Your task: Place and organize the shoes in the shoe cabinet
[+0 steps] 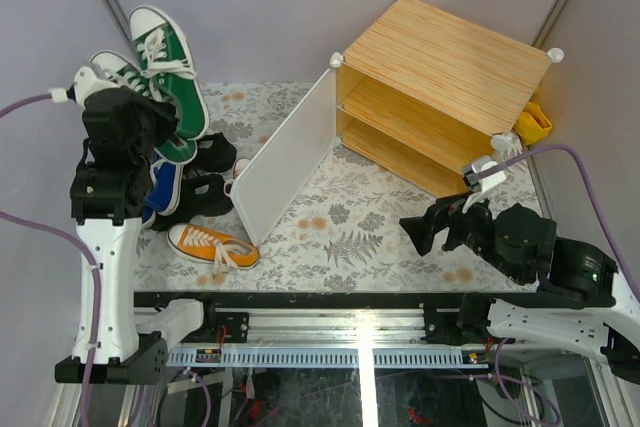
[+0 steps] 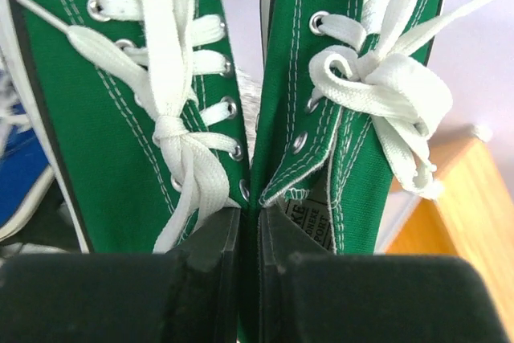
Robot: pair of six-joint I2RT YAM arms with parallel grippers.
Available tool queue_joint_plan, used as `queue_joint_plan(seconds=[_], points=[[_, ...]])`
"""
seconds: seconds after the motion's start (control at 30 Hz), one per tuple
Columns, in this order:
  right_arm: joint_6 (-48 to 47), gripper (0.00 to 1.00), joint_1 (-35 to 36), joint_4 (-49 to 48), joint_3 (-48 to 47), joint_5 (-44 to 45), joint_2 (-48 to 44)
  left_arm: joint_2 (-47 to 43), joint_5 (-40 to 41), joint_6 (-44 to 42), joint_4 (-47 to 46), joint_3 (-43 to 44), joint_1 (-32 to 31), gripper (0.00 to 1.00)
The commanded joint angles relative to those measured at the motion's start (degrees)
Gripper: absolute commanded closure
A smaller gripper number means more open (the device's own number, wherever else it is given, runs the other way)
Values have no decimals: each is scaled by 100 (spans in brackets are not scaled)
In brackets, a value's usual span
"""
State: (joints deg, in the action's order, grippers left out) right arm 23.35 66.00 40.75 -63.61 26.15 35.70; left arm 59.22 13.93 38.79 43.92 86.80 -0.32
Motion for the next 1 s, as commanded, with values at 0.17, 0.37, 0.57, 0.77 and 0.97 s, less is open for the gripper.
queue_joint_plan(seconds=[0.17, 0.37, 0.57, 0.77, 0.97], points=[[37, 1, 14, 655, -821, 1335, 168, 522, -2626, -140, -838, 1748, -377, 100], [-23, 0, 10, 810, -1130, 1796, 122, 825, -2010, -502, -596, 2142, -1951, 100], [30, 0, 16, 1053, -1348, 2019, 27, 1159, -1070, -751, -491, 2288, -3691, 100], [85, 1, 15, 1263, -1435, 2108, -83, 1360, -290, -872, -493, 2014, -5097, 100], [125, 0, 11, 1405, -1527, 2152, -171, 1356, 317, -670, -1008, 732, -6406, 100]])
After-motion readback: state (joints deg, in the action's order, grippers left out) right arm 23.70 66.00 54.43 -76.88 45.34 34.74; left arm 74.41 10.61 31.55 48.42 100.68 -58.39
